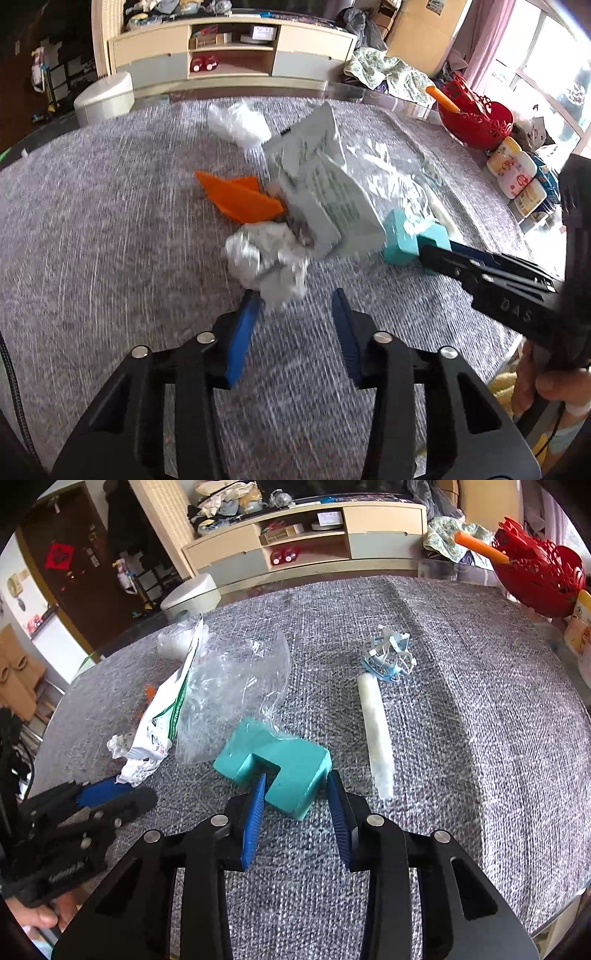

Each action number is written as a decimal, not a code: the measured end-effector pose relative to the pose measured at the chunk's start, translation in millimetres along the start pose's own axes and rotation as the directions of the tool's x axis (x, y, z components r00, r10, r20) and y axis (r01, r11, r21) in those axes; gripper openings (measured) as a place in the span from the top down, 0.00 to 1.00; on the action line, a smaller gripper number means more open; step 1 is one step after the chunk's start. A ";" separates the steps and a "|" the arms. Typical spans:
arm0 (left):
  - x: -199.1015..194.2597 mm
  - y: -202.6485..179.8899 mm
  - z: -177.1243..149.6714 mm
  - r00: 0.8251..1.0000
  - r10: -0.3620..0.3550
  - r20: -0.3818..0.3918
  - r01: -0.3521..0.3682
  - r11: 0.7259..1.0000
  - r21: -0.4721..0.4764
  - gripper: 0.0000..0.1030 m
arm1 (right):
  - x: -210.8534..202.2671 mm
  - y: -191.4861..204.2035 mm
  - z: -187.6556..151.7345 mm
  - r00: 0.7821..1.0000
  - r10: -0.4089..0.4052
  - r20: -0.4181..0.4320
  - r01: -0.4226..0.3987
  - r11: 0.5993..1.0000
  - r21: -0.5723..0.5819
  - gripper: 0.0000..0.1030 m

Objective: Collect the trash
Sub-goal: 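Grasp the teal block with the right tool while the left tool grasps the crumpled white foil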

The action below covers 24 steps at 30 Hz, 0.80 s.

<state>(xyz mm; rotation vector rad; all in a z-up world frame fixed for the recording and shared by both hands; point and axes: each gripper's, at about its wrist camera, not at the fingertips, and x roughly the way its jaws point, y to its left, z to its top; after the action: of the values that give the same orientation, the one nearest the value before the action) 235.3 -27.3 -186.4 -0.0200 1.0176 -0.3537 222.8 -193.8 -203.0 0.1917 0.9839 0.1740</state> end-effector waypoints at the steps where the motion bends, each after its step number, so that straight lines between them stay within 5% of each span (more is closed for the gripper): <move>1: 1.5 -0.2 1.8 1.000 -0.003 0.001 0.003 1.000 0.002 0.68 | 0.1 0.0 0.2 1.000 -0.001 0.002 0.001 1.000 -0.006 0.69; 3: 3.4 0.0 4.0 1.000 -0.011 0.002 0.011 1.000 0.002 0.89 | 0.5 -2.5 1.5 1.000 0.002 0.004 -0.002 1.000 -0.008 0.70; 4: 5.1 0.3 4.5 1.000 -0.011 -0.001 0.011 1.000 0.001 0.91 | 0.0 -2.9 0.8 1.000 0.000 0.006 0.000 1.000 -0.009 0.72; 14: -12.3 -3.2 -11.9 1.000 -0.004 0.005 0.004 1.000 0.022 0.95 | -19.7 -9.1 -20.1 1.000 0.005 -0.013 -0.005 1.000 -0.011 0.79; 24: -57.1 -24.5 -65.4 0.999 -0.036 0.000 0.036 0.999 0.026 0.95 | -53.6 -5.8 -65.1 0.999 0.033 -0.041 -0.034 0.999 -0.027 0.79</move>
<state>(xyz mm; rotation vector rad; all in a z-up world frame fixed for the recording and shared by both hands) 146.8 -23.7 -169.4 -0.0152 1.0128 -0.3990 139.5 -206.5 -196.3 0.1795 1.0185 0.2228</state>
